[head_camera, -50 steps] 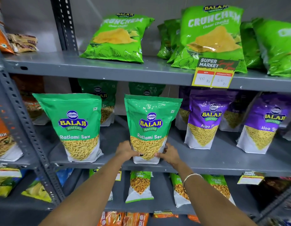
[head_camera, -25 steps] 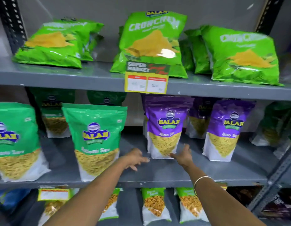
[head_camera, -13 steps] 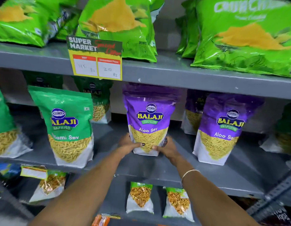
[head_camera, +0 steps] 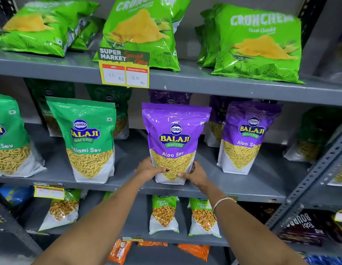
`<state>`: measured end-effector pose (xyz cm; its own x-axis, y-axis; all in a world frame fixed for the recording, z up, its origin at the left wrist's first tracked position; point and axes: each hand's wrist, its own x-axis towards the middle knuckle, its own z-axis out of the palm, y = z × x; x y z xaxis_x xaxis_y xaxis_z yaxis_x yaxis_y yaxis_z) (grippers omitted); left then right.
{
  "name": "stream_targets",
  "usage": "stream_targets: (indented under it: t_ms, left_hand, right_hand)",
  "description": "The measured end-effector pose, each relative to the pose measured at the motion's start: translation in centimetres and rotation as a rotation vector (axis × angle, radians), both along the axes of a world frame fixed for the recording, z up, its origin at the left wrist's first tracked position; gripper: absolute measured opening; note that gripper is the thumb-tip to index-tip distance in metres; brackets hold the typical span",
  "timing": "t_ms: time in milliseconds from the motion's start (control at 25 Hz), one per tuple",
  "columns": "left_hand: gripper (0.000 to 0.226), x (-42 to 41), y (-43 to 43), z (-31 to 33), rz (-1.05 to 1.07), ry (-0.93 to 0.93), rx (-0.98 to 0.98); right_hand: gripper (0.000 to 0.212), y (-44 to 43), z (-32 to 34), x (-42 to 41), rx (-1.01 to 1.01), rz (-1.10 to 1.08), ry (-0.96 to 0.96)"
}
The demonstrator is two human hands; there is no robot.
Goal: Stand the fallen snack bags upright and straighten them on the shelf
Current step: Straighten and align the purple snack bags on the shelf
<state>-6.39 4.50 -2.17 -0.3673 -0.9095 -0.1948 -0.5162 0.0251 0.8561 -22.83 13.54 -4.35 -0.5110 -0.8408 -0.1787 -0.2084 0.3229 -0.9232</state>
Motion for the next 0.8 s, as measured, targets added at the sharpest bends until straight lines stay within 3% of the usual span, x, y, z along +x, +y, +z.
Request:
stream_targets:
  t_ms: [160, 360, 520, 560, 680, 800]
  left_hand:
    - [0.071, 0.4, -0.1, -0.2, -0.036, -0.098, -0.011]
    - [0.064, 0.7, -0.1, -0.4, -0.069, -0.131, -0.053]
    - [0.098, 0.8, -1.0, -0.5, -0.168, -0.226, 0.038]
    - [0.095, 0.9, -1.1, -0.2, -0.209, -0.332, 0.097]
    - [0.040, 0.1, -0.6, 1.0, -0.343, -0.650, 0.315]
    - [0.039, -2.9, 1.3, 3.0, -0.494, -0.760, 0.377]
  right_hand:
    - [0.059, 0.6, 0.0, 0.4, -0.013, 0.014, -0.054]
    - [0.056, 1.0, -0.1, 0.7, -0.007, 0.012, -0.087]
    - [0.068, 1.0, 0.0, 0.3, 0.025, 0.036, -0.073]
    - [0.073, 1.1, -0.2, -0.1, 0.036, 0.033, -0.056]
    - [0.086, 1.8, -0.1, -2.1, 0.080, -0.047, 0.043]
    - [0.067, 3.7, 0.2, -6.2, 0.144, -0.196, 0.157]
